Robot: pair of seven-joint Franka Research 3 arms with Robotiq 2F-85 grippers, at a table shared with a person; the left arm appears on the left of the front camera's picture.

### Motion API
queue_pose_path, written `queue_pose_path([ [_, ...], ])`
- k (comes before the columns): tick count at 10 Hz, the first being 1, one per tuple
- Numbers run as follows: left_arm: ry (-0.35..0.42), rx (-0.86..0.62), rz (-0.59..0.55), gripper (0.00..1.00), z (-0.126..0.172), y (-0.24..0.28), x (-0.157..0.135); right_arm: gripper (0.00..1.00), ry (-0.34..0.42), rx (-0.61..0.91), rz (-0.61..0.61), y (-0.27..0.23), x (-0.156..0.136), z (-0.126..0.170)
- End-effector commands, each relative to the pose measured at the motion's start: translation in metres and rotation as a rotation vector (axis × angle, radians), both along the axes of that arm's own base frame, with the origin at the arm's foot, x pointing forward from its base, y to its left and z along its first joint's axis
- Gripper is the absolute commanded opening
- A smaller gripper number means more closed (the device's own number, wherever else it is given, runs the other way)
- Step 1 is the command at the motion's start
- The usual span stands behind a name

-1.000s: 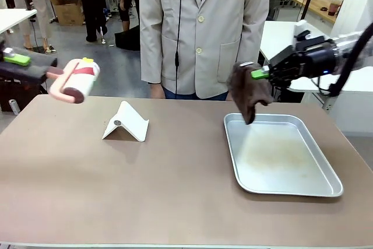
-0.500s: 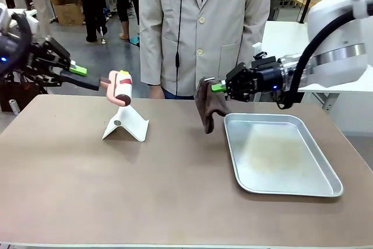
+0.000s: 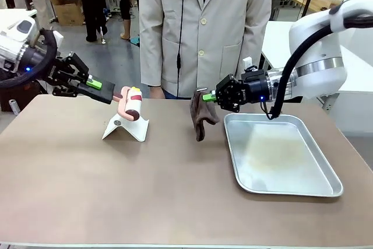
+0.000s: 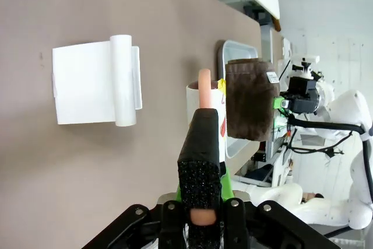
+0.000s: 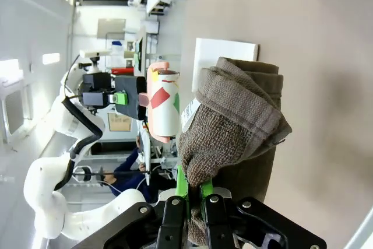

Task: Clean the surface of the table.
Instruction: Return the Lint Roller and towel to their original positions.

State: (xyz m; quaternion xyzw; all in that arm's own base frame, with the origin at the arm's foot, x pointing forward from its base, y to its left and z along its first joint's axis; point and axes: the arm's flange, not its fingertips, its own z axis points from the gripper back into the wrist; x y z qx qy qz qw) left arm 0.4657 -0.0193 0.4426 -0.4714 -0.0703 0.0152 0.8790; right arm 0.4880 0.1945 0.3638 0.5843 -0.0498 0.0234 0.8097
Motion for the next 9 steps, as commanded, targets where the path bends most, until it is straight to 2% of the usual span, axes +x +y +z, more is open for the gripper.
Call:
queue_pose_path([
  [1, 0.016, 0.0, -0.037, 0.23, 0.005, 0.001, 0.006, 0.09, 0.007, 0.006, -0.005, 0.009, 0.001, 0.0],
  [2, 0.009, 0.01, -0.028, 0.23, 0.005, 0.002, 0.007, 0.09, 0.008, 0.012, -0.007, 0.006, 0.001, 0.002],
  [3, 0.01, -0.016, -0.029, 0.23, 0.006, 0.005, 0.008, 0.09, 0.004, 0.02, 0.046, -0.001, -0.002, 0.006],
  [4, 0.008, 0.009, -0.022, 0.23, -0.002, -0.002, 0.005, 0.09, 0.01, -0.001, 0.007, 0.003, -0.001, -0.005],
  [8, 0.009, 0.008, -0.024, 0.23, -0.002, -0.001, 0.006, 0.09, 0.013, 0.002, 0.015, 0.002, -0.002, -0.005],
  [9, -0.026, 0.057, -0.026, 0.23, 0.005, -0.005, 0.008, 0.09, 0.03, -0.03, -0.022, 0.019, 0.005, -0.009],
])
